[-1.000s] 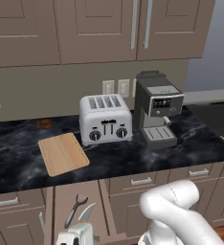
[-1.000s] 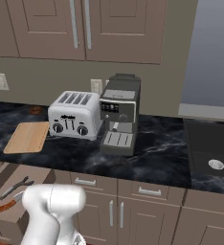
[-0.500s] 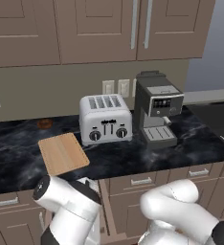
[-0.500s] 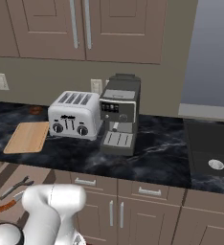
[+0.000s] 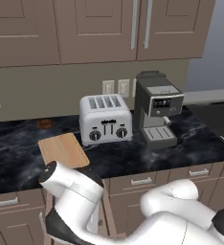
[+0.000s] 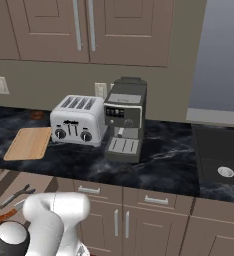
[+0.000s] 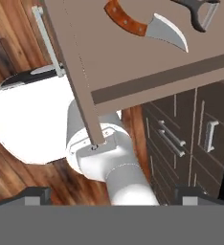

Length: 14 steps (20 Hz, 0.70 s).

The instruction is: Open the drawer on the left and place the cutting tools on the cutting board.

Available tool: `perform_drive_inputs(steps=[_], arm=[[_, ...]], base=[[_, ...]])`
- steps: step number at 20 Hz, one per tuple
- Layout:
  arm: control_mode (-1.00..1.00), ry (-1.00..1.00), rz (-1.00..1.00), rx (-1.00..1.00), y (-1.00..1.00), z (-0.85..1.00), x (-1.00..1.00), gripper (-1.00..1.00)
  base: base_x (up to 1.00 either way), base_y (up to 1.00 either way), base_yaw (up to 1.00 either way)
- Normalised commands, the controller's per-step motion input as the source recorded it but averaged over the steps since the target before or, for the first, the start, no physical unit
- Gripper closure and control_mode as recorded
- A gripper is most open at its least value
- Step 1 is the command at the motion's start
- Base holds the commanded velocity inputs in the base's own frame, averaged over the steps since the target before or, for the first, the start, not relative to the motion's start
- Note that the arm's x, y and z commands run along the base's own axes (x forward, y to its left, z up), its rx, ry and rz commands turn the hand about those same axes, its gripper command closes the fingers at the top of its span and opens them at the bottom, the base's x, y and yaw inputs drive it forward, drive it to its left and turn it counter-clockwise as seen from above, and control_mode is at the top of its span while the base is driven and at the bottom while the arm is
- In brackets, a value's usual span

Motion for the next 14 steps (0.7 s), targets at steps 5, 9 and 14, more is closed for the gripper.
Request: perform_drive_inputs(steps=[5, 9, 14], arm=[[-1.00, 0.03, -0.07, 0.12, -0.27, 0.00, 0.73, -1.00], [-1.00, 0.00, -0.19, 0.10, -0.03, -0.02, 0.60, -1.00], [-1.00, 0.00, -0.41, 0.01, 0.12, -0.19, 0.54, -1.00]], base=[[0.00, 0.00, 0.00], [0.00, 0.00, 0.00], [0.00, 0.00, 0.00]])
